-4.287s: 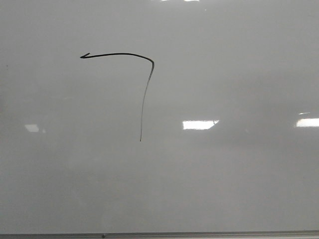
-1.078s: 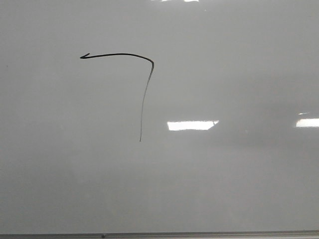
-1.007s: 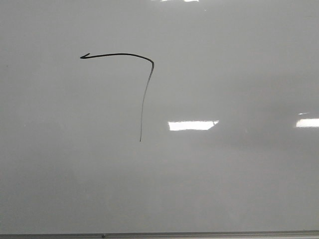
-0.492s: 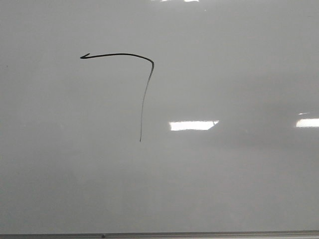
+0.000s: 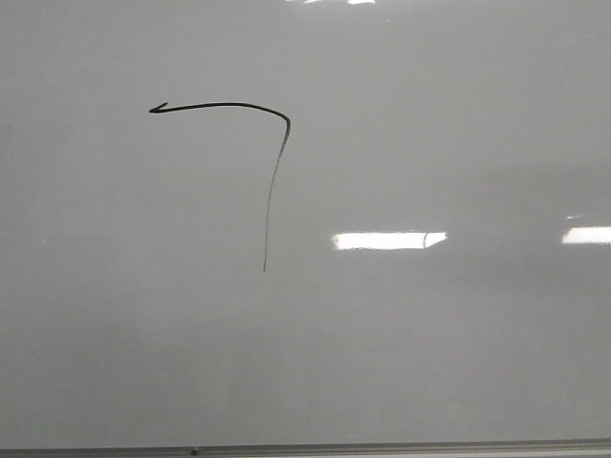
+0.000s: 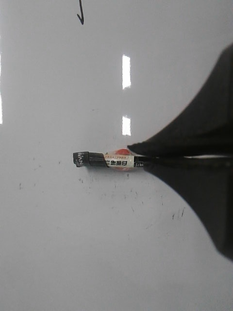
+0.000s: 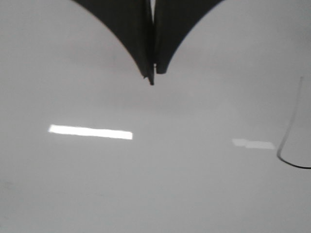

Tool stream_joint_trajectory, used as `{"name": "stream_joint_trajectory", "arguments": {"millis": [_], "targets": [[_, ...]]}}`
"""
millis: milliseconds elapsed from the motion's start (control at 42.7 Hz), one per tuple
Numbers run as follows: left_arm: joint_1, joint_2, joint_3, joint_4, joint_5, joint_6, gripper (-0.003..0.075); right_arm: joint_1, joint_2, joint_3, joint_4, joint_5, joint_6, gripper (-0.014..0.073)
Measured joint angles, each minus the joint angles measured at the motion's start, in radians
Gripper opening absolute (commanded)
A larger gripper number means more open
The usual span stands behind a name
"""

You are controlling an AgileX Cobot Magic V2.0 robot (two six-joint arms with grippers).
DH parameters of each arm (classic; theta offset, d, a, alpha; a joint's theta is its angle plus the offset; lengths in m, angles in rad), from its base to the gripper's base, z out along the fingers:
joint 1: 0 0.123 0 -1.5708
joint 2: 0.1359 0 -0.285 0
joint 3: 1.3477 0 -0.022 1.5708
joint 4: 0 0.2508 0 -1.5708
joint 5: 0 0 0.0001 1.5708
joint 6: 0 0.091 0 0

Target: Write number 7 on whiteboard

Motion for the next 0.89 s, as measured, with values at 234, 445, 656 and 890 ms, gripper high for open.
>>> {"name": "stream_joint_trajectory", "arguments": {"millis": [234,445,656,890], "targets": [[0.000,0.000,0.000,0.000,0.000,0.000,-0.0020,-0.025,-0.077,0.166,-0.274,-0.108,0.331,-0.0069],[0.000,0.000,0.000,0.000,0.000,0.000,-0.0020,-0.042,-0.140,0.187,-0.296,-0.067,0.377,-0.0069],[0.000,0.000,0.000,0.000,0.000,0.000,-0.0020,-0.049,-0.147,0.187,-0.300,0.011,0.378,-0.0069],[0.000,0.000,0.000,0.000,0.000,0.000,-0.0020,-0.049,-0.147,0.187,-0.302,0.021,0.378,-0.0069]]}}
